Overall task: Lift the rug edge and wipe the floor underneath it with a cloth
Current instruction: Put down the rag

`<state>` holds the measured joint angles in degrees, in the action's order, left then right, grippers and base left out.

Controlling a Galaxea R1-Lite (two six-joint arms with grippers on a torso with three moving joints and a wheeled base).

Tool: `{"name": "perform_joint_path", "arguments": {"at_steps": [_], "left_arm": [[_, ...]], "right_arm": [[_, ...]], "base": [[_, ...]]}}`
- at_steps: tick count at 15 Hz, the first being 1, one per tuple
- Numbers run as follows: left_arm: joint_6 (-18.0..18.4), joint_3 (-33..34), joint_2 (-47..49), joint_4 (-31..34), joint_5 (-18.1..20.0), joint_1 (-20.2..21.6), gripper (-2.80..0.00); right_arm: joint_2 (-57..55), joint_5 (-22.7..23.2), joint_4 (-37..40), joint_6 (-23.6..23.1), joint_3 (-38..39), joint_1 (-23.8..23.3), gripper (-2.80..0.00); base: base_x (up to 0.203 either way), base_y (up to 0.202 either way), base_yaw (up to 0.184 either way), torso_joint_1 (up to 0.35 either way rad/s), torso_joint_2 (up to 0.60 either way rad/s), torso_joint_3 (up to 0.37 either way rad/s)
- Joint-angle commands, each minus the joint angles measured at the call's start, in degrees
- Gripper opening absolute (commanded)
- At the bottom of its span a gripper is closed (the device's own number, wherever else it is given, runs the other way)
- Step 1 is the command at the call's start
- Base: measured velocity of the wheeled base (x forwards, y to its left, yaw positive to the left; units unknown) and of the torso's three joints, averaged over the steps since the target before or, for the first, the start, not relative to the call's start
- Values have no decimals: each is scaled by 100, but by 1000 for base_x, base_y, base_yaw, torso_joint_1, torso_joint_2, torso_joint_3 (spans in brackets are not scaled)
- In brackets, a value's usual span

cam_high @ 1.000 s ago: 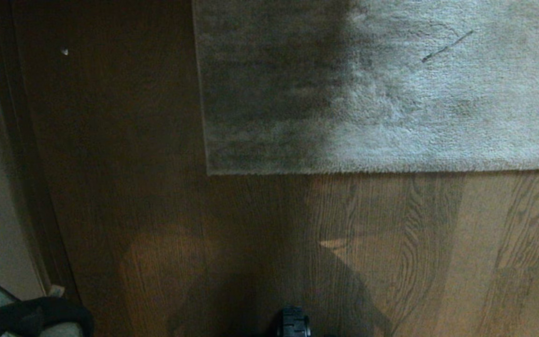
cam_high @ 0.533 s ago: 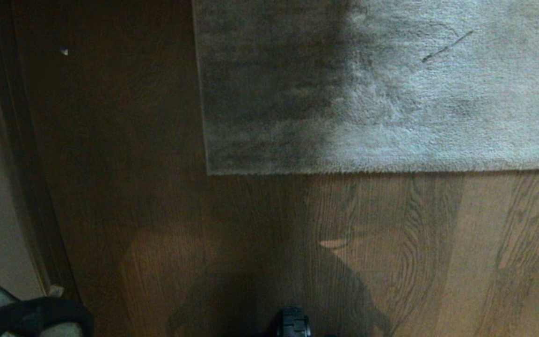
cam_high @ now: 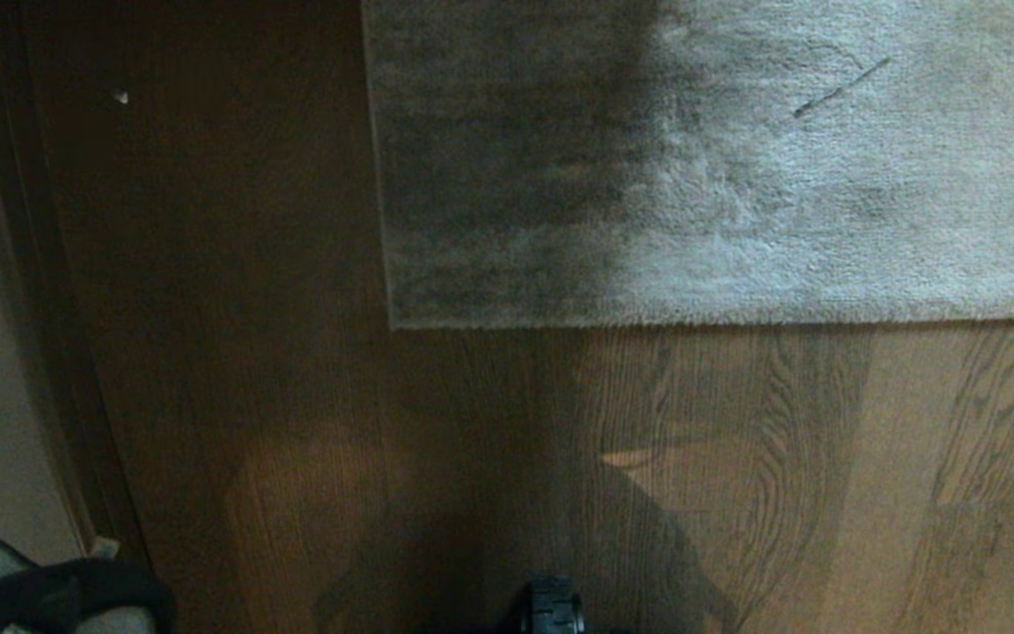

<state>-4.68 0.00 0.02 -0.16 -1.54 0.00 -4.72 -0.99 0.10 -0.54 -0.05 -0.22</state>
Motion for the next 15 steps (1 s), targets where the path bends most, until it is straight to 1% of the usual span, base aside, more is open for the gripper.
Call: {"name": "perform_joint_path", "arguments": {"at_steps": [1, 15], "left_arm": [[-6, 0, -2, -2, -4, 0, -280], [-6, 0, -2, -2, -4, 0, -280]], "right_arm": [[472, -16, -19, 90, 5, 22, -280], [468, -16, -19, 90, 5, 22, -280]], "base": [[0, 0, 0, 0, 0, 0], [0, 0, 0, 0, 0, 0]]}}
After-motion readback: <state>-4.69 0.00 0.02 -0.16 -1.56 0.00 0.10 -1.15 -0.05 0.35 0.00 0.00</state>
